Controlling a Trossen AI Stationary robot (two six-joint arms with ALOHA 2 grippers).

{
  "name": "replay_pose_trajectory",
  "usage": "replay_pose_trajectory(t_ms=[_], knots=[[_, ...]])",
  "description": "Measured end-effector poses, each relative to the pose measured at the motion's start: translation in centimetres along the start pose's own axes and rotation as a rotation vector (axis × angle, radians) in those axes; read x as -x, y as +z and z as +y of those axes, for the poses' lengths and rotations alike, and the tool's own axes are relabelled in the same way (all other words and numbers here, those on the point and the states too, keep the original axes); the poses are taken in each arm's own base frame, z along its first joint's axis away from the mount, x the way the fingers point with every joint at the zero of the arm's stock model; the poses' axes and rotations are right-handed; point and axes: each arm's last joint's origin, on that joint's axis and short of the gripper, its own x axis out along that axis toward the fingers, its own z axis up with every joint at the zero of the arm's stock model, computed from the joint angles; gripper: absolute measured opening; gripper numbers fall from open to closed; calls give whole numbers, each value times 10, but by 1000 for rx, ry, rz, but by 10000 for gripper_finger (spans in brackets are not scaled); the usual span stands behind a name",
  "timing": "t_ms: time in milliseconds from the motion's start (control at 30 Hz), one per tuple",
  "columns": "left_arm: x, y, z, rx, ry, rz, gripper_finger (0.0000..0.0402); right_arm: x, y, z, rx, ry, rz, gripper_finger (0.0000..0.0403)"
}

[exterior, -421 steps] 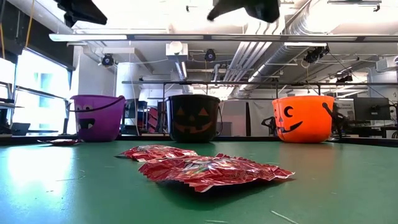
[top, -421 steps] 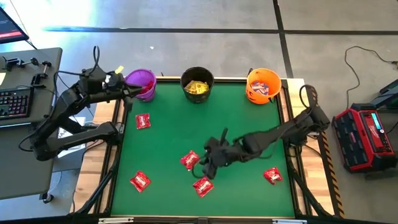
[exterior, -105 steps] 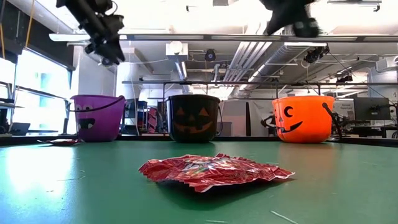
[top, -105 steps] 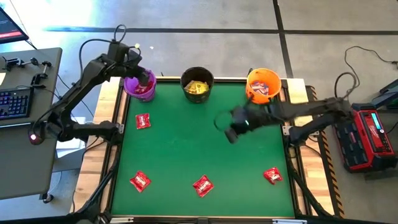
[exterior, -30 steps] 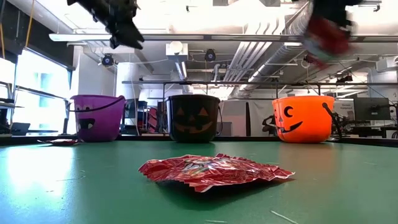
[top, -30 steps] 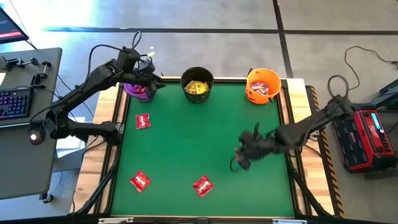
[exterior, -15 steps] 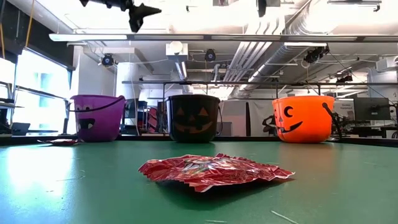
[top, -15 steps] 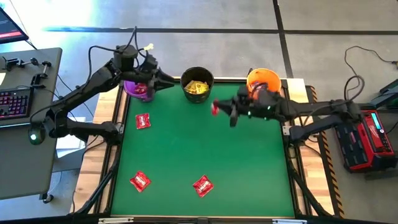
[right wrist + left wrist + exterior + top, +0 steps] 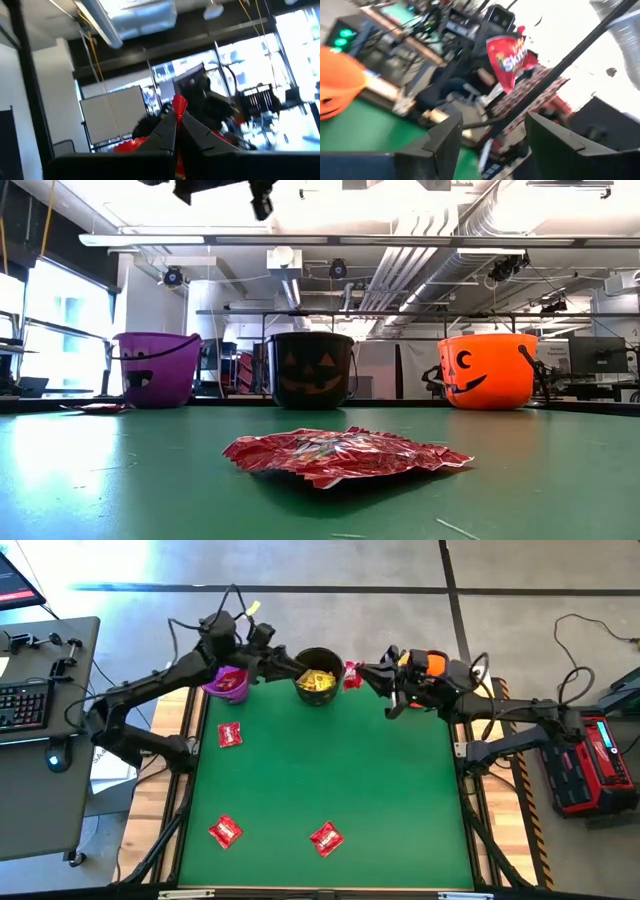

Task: Sort candy by brand, put in halloween buckets
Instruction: Put the red candy pack into the violet bucket

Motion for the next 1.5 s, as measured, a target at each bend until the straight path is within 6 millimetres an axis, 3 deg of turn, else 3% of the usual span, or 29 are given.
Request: replay_pose_trajectory(t_ms=[267,433,800,1233,1500], knots=[[-40,3,6,17,-223,-118,227,0,4,2,50,34,-38,0],[-65,-2,14,69,-253,-84,227,0,6,3,75,38,-56,0],[-110,13,13,6,-345,-38,227,0,8,3,111,44,-78,0],[-131,14,2,-142,-413,-30,222,0,9,4,138,48,-88,0],[-128,17,3,-167,-408,-37,140,0,9,4,138,44,-90,0]])
